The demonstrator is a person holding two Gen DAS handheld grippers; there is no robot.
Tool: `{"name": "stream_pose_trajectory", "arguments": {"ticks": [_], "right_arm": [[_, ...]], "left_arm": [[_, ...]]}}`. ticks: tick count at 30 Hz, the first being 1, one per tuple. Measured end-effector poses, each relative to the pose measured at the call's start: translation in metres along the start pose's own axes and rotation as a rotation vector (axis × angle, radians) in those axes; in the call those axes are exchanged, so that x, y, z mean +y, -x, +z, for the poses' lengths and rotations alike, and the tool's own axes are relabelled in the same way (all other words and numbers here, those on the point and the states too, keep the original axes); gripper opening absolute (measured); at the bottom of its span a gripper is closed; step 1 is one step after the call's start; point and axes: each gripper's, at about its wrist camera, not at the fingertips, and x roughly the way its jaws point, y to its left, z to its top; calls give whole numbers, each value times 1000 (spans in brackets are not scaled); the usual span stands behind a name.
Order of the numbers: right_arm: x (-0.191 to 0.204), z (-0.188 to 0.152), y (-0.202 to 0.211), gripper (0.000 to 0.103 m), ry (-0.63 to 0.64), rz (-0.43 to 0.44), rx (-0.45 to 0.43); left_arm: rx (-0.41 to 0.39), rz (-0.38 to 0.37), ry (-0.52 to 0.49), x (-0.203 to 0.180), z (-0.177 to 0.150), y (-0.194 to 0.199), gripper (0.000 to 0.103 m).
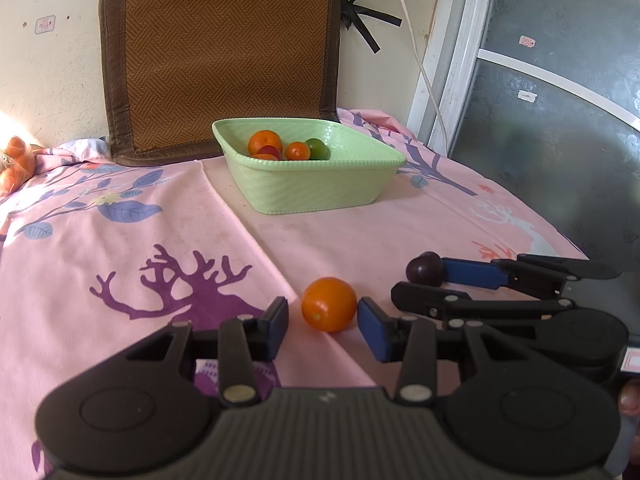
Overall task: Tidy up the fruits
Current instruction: 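Hold the mandarin and dark tomato above the sheet, facing the green basket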
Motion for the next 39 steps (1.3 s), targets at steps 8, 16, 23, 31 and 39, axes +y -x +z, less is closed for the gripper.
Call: {"name": "stream_pose_trajectory", "arguments": {"ticks": [8,16,23,31,39], "right_arm": [[0,0,0,51,0,0,0],[0,0,0,51,0,1,0],[-1,0,0,51,0,1,0],[1,1,0,51,3,-7,0],[1,-3,6,51,11,-22,-6]], "left_arm": [[0,0,0,0,0,0,41],[0,0,-1,0,0,0,41],[0,1,-1,-1,0,0,41],[0,-7,4,2,-1,0,42],[1,-5,-3,2,0,0,44]]}}
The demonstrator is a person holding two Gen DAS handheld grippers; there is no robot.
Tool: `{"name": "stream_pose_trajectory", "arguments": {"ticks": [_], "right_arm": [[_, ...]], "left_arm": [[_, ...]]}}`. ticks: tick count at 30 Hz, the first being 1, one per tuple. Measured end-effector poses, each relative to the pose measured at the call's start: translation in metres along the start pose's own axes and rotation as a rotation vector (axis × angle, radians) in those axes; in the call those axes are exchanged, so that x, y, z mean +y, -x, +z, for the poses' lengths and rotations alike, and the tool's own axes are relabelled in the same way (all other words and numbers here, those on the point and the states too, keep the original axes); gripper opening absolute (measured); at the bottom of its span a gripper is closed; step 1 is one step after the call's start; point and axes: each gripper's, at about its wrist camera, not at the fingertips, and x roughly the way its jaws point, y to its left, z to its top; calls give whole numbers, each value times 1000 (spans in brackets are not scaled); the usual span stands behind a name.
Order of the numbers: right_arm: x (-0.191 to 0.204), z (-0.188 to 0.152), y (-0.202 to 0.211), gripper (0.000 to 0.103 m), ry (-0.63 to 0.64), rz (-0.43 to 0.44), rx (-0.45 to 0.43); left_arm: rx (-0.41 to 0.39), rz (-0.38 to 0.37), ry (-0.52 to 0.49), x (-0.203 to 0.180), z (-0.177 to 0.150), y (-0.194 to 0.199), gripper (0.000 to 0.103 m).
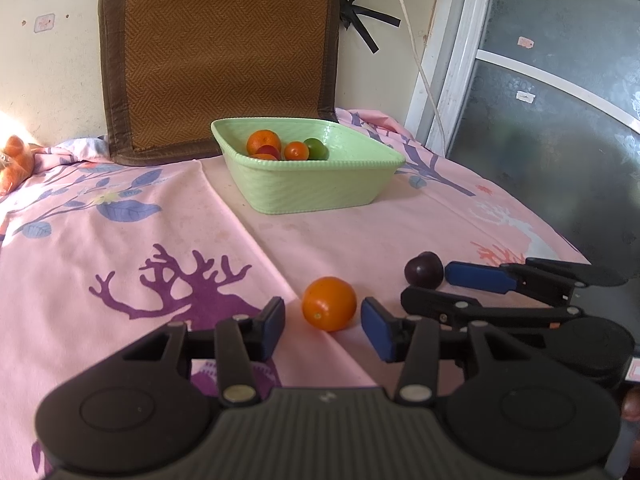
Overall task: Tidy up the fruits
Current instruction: 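Hold the mandarin and dark tomato above the sheet, facing the green basket, then carry both fruits over the green basket and open both tools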
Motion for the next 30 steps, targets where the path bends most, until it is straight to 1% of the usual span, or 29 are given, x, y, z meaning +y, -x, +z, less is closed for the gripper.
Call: {"name": "stream_pose_trajectory", "arguments": {"ticks": [4,6,8,9,10,11,12,14,16,19,21,23,25,27,30], "right_arm": [[-1,1,-1,51,-1,6,0],[-1,2,-3,51,-1,10,1],[-2,4,-6,51,-2,15,4],[-2,4,-8,49,0,20,10],[-1,5,-9,46,3,21,13],[0,5,-9,31,18,16,8],[1,6,-9,31,32,13,7],[-2,8,-10,31,10,21,11],[-10,13,-10,31,-26,34,1],[-21,31,-10,31,-45,32,-58],[-26,47,-15,31,-45,21,-100],[-33,64,-24,31,-48,22,-137],[-39,80,-39,31,-47,20,-154],[-45,91,-57,31,-38,19,-151],[-52,97,-82,32,-32,7,-116]], "left_arm": [[-2,17,-13,-3,1,-1,43],[-9,11,-20,-5,1,-1,40],[-3,-1,-27,-7,1,-2,31],[-2,1,-29,-7,2,-3,31],[-1,-1,-30,-7,2,-3,31],[3,-4,-27,-6,3,-3,31],[7,-9,-22,-6,5,-3,31],[-5,-23,-15,-4,13,0,31],[-41,-20,-31,-3,27,4,31],[-78,-11,-54,-1,57,2,31],[-90,-7,-69,0,79,-8,31],[-103,13,-86,2,98,-24,31],[-91,19,-82,7,114,-45,31],[-59,12,-62,16,125,-66,31],[0,-16,-12,27,135,-95,31]]}}
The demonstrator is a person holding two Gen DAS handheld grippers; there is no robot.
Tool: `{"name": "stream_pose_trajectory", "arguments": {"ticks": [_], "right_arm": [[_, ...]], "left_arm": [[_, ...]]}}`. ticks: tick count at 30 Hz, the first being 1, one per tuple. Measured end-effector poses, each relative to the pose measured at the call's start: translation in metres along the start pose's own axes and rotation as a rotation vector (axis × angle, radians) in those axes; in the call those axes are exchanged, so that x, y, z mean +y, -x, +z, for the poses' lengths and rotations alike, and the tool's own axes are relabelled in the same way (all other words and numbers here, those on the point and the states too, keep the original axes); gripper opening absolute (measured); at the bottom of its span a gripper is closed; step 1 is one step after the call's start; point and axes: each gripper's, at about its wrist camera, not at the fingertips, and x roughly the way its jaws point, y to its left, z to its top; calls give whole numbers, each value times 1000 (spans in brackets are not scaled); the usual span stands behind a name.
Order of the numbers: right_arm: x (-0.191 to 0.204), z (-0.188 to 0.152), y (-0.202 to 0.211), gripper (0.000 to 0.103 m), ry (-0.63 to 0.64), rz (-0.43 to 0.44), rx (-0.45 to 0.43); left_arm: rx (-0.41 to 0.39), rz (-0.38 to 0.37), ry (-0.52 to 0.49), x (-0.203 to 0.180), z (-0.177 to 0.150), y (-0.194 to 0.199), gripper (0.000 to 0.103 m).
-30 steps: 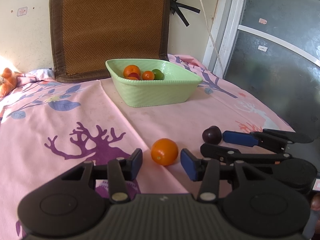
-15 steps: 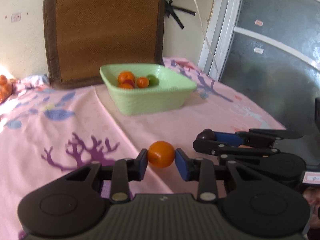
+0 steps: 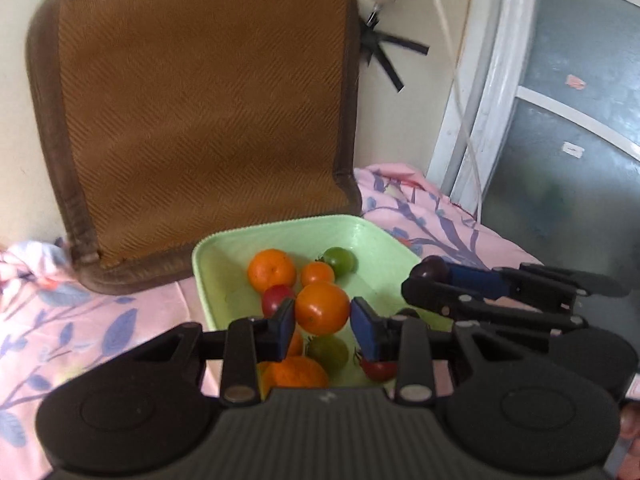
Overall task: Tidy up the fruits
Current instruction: 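Carry both fruits over the green basket and open both tools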
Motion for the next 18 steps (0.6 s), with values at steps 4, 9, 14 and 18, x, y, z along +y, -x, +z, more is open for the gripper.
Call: {"name": "stream_pose_trajectory", "arguments": {"ticks": [4,9,14,18], "right_arm": [[-3,-3,-16,32,3,3,24],[-7,-6,-20,43,-7,8,28],[-5,-4,-4,49,-28,-6,-28],[-4,-7,20,49,-68,-20,-52]], "left_arm": [[25,3,20,6,7,-25,33],[11,-4,59,9,7,-24,46],[-14,22,105,11,1,10,46],[-24,94,97,5,-18,46,46]]}}
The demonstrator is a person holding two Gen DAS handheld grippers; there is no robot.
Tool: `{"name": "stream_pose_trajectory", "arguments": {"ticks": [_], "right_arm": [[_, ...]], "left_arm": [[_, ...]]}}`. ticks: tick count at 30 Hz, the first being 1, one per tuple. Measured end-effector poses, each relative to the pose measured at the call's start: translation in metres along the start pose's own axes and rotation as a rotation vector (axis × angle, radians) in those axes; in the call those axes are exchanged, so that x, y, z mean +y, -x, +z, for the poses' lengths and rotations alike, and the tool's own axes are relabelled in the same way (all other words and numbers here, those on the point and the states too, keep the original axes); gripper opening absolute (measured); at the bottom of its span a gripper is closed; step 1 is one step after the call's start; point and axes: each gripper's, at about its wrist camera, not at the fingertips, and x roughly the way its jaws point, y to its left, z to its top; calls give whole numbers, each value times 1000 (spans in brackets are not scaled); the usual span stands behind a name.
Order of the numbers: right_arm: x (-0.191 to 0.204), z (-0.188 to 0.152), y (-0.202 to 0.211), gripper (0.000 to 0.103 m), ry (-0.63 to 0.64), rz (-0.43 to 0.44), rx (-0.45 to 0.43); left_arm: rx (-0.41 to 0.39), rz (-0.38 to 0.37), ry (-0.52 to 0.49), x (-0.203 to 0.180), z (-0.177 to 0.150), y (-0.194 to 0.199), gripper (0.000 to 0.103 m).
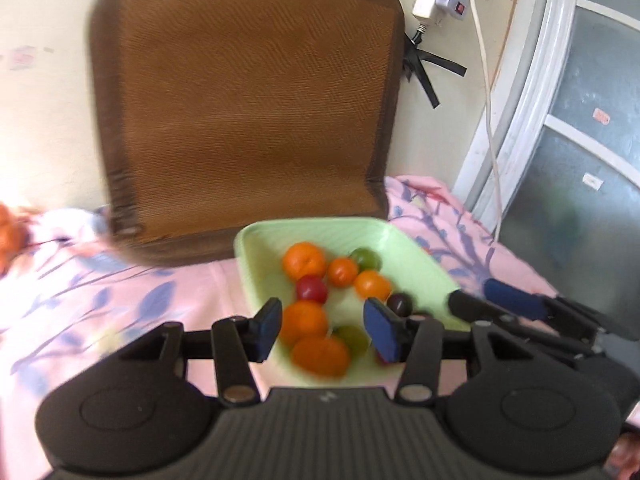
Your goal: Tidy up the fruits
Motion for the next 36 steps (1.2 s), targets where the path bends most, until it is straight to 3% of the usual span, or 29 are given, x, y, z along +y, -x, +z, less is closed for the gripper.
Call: {"name": "stream_pose_trajectory", "arguments": {"ticks": [9,14,27,28,31,36], "right_arm": [[20,-50,65,50,-181,-36,34],[32,-66,85,52,-193,-76,39],[50,-86,110,52,-193,-103,49],[51,-86,111,52,-188,-105,47],[53,-85,111,52,-183,-107,46],[54,-86,111,52,-177,-114,51]], "left_arm": [[7,85,-54,-23,-73,58,56],[-15,118,-76,-35,-101,81,58],[-47,199,-41,-32,-124,109,61],[-52,206,-39,-31,-124,110,62],[-66,224,-28,-27,-125,111,80],[-71,257,-30,-25,-128,109,85]]}}
